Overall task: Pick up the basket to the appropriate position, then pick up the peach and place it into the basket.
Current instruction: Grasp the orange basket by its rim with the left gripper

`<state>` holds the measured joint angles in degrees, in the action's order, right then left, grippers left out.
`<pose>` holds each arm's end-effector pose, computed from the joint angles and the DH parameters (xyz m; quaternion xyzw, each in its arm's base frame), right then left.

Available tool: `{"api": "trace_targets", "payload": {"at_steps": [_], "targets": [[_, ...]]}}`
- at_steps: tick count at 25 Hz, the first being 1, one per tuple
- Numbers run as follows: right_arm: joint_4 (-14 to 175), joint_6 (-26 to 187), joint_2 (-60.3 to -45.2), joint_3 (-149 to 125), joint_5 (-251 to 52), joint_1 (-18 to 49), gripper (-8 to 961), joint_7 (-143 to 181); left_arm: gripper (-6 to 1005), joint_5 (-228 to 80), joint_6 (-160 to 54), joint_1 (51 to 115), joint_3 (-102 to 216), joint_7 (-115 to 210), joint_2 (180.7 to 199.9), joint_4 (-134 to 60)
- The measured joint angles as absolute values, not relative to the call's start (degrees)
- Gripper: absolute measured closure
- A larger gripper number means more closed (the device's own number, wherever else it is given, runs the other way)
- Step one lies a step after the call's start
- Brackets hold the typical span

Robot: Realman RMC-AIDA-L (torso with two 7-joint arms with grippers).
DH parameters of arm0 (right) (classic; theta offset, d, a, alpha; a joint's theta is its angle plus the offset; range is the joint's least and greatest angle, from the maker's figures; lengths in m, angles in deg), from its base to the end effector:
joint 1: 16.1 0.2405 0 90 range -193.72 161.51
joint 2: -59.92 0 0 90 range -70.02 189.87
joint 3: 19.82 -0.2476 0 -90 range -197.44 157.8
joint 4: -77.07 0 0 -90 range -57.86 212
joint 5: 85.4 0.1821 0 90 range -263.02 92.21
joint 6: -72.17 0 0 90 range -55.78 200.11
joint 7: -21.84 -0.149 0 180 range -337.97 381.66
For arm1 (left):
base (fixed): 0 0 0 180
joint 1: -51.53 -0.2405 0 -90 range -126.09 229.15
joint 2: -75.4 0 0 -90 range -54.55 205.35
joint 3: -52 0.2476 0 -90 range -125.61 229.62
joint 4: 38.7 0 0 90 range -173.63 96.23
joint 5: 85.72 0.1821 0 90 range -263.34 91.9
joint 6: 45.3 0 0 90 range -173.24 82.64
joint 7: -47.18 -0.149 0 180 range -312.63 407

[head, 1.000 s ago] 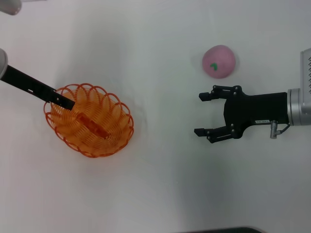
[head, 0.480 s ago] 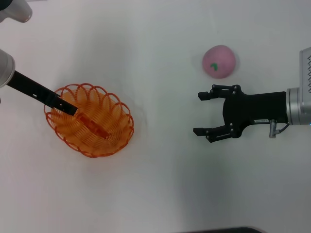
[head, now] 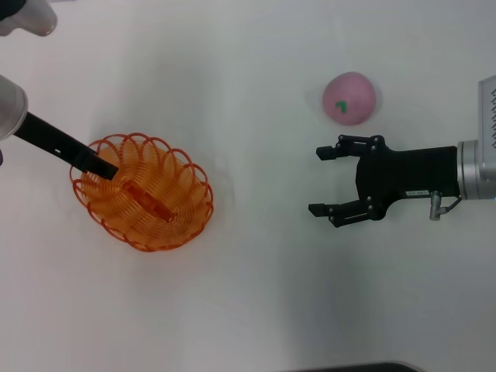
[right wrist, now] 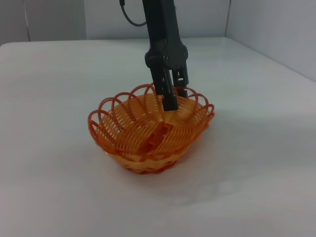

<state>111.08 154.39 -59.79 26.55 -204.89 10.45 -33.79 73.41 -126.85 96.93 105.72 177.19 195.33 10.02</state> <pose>0.2724 0.2780 -0.0345 -0.9803 0.0635 0.1300 0.1347 -0.2357 0.3549 -0.0065 -0.8960 -0.3818 0.1674 0.1530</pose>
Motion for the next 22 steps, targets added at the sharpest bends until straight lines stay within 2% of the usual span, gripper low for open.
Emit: {"api": "trace_targets", "payload": {"at_steps": [11,16,22], "targets": [[111.09,154.34,-59.78,26.66,-204.97,10.43,33,-33.79,648,73.61,-126.69,96.61,106.67,178.04,196.00,11.39],[111.08,154.34,-59.78,26.68,-205.02,10.47,33,-33.79,856,74.76,-126.68,96.62,106.64,178.29,196.11,11.42],[111.09,154.34,-59.77,26.67,-205.02,10.53,34,-33.79,878,74.86,-126.90,96.65,106.37,178.85,196.11,11.53]]}}
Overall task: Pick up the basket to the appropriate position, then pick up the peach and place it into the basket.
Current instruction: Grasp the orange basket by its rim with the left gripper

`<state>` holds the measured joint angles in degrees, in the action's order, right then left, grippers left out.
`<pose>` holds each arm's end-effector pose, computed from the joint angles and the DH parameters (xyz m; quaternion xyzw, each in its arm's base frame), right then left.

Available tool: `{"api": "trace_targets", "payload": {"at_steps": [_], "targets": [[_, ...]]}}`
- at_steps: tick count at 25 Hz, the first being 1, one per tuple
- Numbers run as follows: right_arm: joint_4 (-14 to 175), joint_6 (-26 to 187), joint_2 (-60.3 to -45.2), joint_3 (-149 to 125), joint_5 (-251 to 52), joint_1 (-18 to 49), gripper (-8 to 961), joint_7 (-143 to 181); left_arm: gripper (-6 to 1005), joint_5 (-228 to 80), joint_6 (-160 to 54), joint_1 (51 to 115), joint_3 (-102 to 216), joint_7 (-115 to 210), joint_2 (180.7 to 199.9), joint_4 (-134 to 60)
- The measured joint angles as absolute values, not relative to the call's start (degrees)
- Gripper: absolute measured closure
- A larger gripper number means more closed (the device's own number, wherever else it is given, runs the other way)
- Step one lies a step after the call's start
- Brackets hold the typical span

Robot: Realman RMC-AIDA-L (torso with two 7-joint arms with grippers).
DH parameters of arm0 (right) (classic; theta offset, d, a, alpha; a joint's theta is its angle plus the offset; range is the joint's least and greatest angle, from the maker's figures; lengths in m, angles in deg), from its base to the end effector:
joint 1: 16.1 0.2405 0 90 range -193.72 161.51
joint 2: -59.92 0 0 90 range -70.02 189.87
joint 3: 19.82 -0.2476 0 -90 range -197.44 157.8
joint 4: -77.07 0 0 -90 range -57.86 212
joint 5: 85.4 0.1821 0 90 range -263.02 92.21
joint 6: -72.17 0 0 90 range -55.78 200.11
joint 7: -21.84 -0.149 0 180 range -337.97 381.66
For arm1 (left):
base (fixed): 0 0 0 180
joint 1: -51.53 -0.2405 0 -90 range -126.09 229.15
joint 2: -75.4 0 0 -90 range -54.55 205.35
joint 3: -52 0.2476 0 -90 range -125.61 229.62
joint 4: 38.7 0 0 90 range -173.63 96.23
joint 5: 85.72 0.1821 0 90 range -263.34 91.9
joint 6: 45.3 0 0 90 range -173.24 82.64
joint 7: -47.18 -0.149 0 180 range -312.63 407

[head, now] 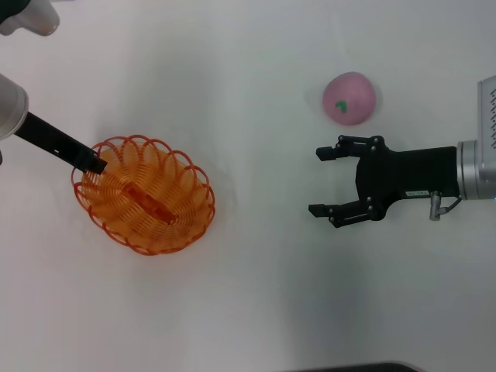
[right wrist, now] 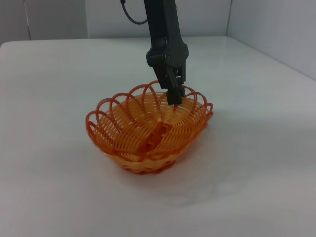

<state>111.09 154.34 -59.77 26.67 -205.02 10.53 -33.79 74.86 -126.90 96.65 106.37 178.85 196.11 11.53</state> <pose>0.2724 0.2782 -0.0347 -0.9807 0.0622 0.1284 0.1335 -0.2348 0.3543 -0.0074 -0.8917 -0.3848 0.1755 0.1611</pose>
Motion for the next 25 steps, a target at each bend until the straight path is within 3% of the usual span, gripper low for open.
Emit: {"api": "trace_targets", "payload": {"at_steps": [7,19,25], "targets": [[111.14,154.35,-59.74,26.68,-204.94,10.55,36,-33.79,886,74.75,-129.48,98.18,106.10,182.31,195.27,12.28],[111.18,154.48,-59.78,26.67,-204.89,10.80,38,-33.79,924,74.38,-136.95,104.16,97.32,185.60,191.16,7.97],[111.18,154.47,-59.79,26.67,-204.93,10.95,39,-33.79,929,74.33,-136.60,104.39,94.94,186.36,190.69,5.51]]}}
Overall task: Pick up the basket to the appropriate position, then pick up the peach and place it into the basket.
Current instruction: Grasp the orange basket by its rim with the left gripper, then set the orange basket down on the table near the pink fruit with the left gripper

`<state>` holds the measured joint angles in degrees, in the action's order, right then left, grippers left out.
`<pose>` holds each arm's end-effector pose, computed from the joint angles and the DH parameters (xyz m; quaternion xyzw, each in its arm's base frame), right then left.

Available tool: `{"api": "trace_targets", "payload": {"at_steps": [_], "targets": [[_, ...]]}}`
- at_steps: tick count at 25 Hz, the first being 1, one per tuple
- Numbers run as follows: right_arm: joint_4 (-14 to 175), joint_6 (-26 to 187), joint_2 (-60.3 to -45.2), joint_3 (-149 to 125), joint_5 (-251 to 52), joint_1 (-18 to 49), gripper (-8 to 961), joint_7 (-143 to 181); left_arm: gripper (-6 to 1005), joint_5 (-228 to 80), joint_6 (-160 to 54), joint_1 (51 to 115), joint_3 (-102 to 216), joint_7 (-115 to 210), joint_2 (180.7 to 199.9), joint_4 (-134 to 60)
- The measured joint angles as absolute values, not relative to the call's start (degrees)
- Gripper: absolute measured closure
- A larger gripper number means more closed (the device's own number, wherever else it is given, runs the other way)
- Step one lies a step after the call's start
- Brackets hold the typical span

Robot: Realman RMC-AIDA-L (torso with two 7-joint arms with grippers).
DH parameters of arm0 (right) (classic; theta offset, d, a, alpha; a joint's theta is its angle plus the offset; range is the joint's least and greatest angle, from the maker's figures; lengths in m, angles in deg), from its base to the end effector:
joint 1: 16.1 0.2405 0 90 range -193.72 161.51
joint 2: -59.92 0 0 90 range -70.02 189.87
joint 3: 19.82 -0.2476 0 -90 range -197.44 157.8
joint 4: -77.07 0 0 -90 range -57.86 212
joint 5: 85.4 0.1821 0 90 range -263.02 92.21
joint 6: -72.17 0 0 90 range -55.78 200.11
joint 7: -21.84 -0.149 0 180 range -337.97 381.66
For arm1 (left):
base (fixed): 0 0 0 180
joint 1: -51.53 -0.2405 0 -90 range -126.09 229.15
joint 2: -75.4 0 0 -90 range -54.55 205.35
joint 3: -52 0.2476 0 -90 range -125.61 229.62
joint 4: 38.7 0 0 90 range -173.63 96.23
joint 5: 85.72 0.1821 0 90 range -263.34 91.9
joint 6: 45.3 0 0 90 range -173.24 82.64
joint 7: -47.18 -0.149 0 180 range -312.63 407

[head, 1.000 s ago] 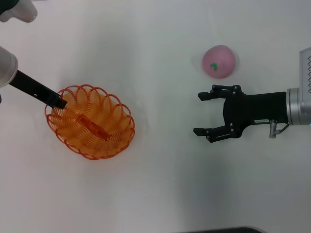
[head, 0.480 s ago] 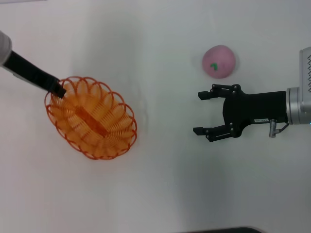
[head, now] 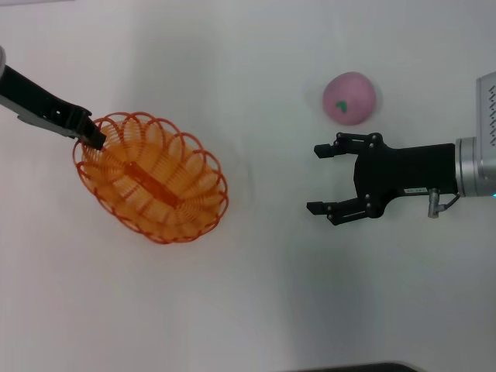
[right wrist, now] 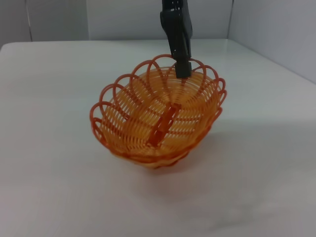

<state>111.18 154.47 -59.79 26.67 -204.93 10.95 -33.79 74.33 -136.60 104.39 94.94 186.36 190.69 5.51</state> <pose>0.2698 0.2803 -0.0346 -0.9808 0.0579 0.1301 0.1330 -0.2112 0.3679 0.0230 -0.8560 -0.4868 0.1282 0.1177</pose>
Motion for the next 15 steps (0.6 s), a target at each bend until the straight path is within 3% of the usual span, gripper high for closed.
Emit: {"api": "trace_targets", "payload": {"at_steps": [7,15], "targets": [[111.18,154.67,-59.78,26.68,-204.84,11.07,40,-33.79,930,74.16,-136.76,104.08,86.55,187.04,190.36,2.09],[111.09,154.88,-59.78,26.67,-204.79,11.24,41,-33.79,925,67.02,-135.27,97.94,79.35,190.49,191.43,-0.16]]}}
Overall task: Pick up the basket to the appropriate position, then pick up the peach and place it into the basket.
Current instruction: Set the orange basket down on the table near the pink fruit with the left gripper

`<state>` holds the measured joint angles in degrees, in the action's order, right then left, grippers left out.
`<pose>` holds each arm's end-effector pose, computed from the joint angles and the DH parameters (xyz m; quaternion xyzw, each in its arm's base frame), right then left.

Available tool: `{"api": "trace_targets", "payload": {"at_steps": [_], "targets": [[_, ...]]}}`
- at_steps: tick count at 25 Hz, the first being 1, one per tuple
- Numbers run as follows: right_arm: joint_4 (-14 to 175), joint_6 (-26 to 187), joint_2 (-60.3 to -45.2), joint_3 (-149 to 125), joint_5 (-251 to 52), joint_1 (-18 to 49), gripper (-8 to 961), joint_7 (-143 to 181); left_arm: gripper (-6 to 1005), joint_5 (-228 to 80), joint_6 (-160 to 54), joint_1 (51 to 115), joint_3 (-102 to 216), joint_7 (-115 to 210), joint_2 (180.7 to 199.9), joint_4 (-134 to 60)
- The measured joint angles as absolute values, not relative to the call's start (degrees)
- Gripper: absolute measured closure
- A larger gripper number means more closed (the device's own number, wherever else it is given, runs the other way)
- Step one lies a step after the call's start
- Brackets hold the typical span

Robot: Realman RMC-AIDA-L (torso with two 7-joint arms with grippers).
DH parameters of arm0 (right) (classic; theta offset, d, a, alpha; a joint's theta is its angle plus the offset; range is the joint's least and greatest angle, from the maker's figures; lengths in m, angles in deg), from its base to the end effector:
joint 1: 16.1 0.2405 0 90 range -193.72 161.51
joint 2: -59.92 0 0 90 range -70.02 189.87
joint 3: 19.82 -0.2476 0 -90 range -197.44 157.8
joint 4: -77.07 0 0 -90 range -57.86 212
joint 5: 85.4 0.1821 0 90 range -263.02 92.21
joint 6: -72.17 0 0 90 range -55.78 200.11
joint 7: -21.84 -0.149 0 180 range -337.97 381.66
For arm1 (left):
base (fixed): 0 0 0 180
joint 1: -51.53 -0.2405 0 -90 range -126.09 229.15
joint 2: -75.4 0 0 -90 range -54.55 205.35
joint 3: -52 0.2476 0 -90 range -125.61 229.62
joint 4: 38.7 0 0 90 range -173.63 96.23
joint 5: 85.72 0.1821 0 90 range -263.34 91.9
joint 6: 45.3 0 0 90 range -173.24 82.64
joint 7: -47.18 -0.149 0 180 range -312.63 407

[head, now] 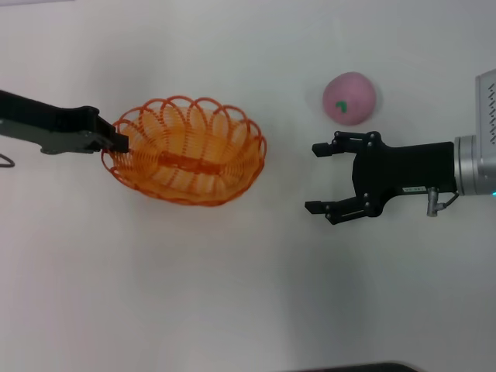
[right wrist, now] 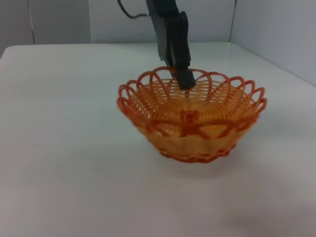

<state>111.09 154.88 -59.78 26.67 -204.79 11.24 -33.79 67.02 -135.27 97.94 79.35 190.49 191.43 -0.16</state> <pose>0.2675 0.2809 -0.0346 -0.9809 0.0555 0.1337 0.1302 -0.2388 0.3454 0.0128 -0.7643 -0.6398 -0.0395 0.0703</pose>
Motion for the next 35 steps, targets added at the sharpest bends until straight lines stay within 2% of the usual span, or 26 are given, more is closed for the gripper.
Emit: {"api": "trace_targets", "payload": {"at_steps": [6,11,16,22,35], "targets": [[111.06,155.03,-59.78,26.67,-204.76,11.04,42,-33.94,921,66.19,-134.67,95.00,79.46,192.81,193.31,2.53],[111.12,155.05,-59.78,26.67,-204.75,10.99,43,-34.50,917,66.16,-134.45,92.35,80.04,195.32,196.70,8.63],[111.17,155.11,-59.78,26.67,-204.75,11.04,44,-34.50,913,66.16,-134.62,91.98,80.86,195.46,198.83,10.10],[111.25,155.14,-59.78,26.49,-204.75,11.04,45,-34.49,908,63.53,-132.65,90.02,81.65,195.85,199.62,10.03],[111.26,155.07,-59.75,26.23,-204.71,11.25,48,-34.49,898,60.93,-127.22,87.58,87.73,197.07,199.78,9.71]]}}
